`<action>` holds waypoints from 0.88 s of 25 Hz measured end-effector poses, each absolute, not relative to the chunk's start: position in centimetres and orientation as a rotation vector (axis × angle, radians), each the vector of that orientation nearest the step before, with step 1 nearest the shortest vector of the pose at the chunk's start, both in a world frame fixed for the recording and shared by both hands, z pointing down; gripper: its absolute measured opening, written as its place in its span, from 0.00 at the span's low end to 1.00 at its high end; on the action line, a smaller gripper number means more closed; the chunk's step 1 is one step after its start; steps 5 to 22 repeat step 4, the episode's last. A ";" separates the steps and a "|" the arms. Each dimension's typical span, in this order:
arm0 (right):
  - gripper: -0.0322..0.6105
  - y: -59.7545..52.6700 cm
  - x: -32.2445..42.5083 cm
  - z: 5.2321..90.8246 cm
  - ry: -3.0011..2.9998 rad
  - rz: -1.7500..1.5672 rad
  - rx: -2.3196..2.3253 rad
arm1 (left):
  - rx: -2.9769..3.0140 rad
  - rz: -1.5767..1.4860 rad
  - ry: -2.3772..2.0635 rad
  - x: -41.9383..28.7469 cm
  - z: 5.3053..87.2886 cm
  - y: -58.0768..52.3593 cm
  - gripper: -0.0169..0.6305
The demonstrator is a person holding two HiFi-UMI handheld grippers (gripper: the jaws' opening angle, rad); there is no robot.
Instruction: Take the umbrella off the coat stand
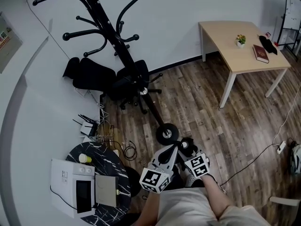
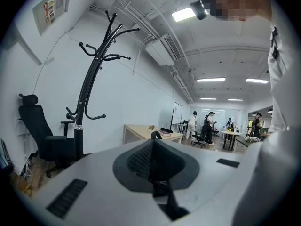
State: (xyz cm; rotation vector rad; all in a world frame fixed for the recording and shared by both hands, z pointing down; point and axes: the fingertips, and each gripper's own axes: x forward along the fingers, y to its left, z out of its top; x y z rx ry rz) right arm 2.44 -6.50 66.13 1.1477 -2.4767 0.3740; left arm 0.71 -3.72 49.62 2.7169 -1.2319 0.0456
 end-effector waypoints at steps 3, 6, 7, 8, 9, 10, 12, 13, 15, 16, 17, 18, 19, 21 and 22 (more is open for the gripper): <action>0.44 -6.5 2.1 66.2 -2.478 0.369 1.134 | 2.710 0.045 -1.242 0.4 49.8 -3.8 0.06; 0.44 -6.4 2.0 66.2 -2.478 0.367 1.130 | 2.707 0.046 -1.245 0.4 49.9 -3.9 0.06; 0.44 -6.4 2.0 66.2 -2.478 0.367 1.130 | 2.707 0.046 -1.245 0.4 49.9 -3.9 0.06; 0.44 -6.4 2.0 66.2 -2.478 0.367 1.130 | 2.707 0.046 -1.245 0.4 49.9 -3.9 0.06; 0.44 -6.4 2.0 66.2 -2.478 0.367 1.130 | 2.707 0.046 -1.245 0.4 49.9 -3.9 0.06; 0.44 -6.4 2.0 66.2 -2.478 0.367 1.130 | 2.707 0.046 -1.245 0.4 49.9 -3.9 0.06; 0.44 -6.4 2.0 66.2 -2.478 0.367 1.130 | 2.707 0.046 -1.245 0.4 49.9 -3.9 0.06; 0.44 -6.4 2.0 66.2 -2.478 0.367 1.130 | 2.707 0.046 -1.245 0.4 49.9 -3.9 0.06; 0.44 -6.4 2.0 66.2 -2.478 0.367 1.130 | 2.707 0.046 -1.245 0.4 49.9 -3.9 0.06; 0.44 -6.4 2.0 66.2 -2.478 0.367 1.130 | 2.707 0.046 -1.245 0.4 49.9 -3.9 0.06; 0.44 -6.4 2.0 66.2 -2.478 0.367 1.130 | 2.707 0.046 -1.245 0.4 49.9 -3.9 0.06; 0.44 -6.4 2.0 66.2 -2.478 0.367 1.130 | 2.707 0.046 -1.245 0.4 49.9 -3.9 0.06; 0.44 -6.4 2.0 66.2 -2.478 0.367 1.130 | 2.707 0.046 -1.245 0.4 49.9 -3.9 0.06; 0.44 -6.4 2.0 66.2 -2.478 0.367 1.130 | 2.707 0.046 -1.245 0.4 49.9 -3.9 0.06; 0.44 -6.4 2.0 66.2 -2.478 0.367 1.130 | 2.707 0.046 -1.245 0.4 49.9 -3.9 0.06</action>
